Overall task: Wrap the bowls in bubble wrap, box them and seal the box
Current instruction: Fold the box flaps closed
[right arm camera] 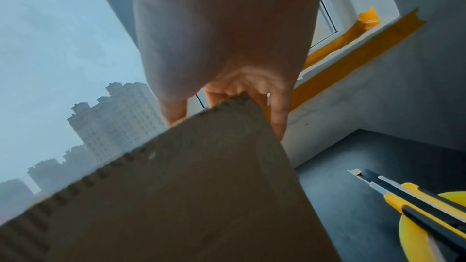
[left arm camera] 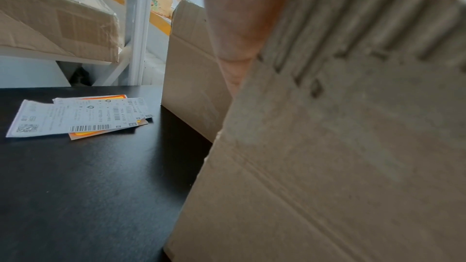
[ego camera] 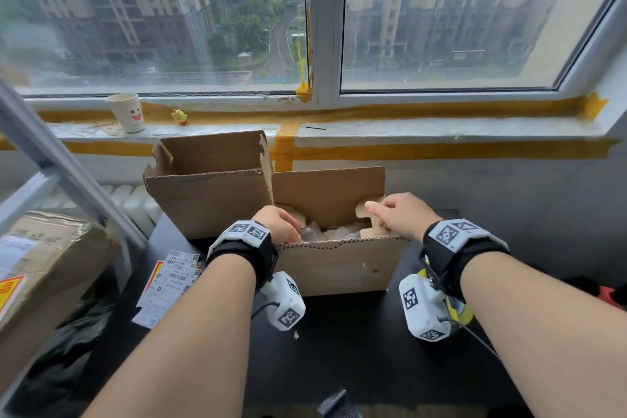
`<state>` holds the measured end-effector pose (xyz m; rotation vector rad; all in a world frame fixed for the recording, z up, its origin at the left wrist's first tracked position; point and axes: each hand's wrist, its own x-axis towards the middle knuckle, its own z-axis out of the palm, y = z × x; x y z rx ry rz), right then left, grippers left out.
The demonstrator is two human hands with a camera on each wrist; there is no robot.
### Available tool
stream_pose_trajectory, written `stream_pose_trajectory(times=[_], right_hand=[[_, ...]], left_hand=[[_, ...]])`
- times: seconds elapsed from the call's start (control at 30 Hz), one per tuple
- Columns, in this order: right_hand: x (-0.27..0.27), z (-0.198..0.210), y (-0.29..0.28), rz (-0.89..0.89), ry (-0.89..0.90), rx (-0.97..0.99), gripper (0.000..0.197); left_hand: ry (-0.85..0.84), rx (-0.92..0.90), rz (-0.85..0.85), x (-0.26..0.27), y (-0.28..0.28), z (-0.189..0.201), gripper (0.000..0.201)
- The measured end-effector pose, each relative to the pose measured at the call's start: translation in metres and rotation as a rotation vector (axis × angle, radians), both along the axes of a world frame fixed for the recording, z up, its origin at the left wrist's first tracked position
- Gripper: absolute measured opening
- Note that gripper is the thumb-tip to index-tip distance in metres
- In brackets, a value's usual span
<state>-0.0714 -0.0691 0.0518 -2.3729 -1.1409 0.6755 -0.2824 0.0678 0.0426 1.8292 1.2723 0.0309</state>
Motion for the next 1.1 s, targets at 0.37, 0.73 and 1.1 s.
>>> stream_pose_trajectory(times=[0.37, 0.73, 1.1], right_hand=[[-0.003, 0.012, -0.008, 0.237, 0.07, -0.159, 0.067], [0.002, -0.001, 0.002, 0.162, -0.051, -0.13, 0.046], [0.001, -0.016, 0.008, 0.157, -0.229, -0.203, 0.057]], left_hand=[[-0.083, 0.006, 0.112, -0.007, 0.009, 0.001, 0.024], [0.021, 0.094, 0.064, -0.006, 0.016, 0.001, 0.047], [-0.124, 0.514, 0.025, 0.014, 0.014, 0.017, 0.012]])
